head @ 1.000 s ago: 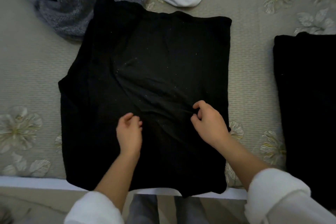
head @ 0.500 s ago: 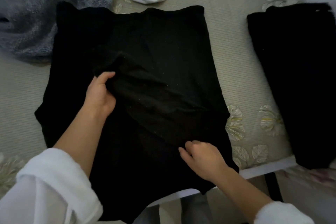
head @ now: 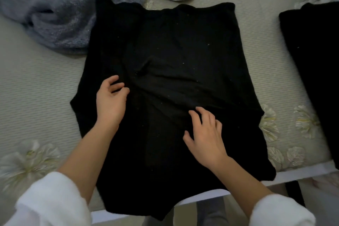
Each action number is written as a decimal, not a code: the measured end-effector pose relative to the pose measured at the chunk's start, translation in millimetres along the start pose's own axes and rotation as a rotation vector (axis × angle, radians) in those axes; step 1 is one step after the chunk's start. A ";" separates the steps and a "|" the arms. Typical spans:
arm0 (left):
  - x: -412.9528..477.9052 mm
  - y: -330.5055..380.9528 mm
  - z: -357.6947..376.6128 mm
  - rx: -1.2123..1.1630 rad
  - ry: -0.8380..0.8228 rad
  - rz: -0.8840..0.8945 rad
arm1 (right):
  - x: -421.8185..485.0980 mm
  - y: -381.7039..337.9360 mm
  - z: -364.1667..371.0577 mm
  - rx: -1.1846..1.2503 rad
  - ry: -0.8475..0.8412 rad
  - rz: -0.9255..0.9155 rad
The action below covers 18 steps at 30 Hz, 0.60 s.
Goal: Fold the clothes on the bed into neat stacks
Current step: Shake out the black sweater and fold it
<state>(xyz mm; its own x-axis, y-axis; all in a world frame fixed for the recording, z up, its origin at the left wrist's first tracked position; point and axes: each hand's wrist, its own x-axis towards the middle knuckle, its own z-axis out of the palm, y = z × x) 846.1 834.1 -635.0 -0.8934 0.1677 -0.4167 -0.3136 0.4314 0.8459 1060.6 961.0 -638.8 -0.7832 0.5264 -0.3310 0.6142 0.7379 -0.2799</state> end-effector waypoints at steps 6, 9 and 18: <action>-8.6 -40.5 -96.0 0.034 0.434 0.018 | 28.5 -62.6 24.0 -0.078 -0.099 -0.297; -3.8 -61.5 -124.8 -0.030 0.445 -0.197 | 44.2 -79.5 36.5 -0.169 -0.148 -0.397; 38.8 -30.3 -111.6 -0.101 0.069 -0.285 | 57.5 -81.6 42.0 -0.216 -0.219 -0.359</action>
<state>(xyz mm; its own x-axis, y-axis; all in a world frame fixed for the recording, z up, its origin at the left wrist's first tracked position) 785.0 728.5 -639.6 -0.7836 -0.0098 -0.6212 -0.5820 0.3614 0.7284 969.6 913.4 -672.9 -0.8890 0.1374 -0.4367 0.2558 0.9402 -0.2250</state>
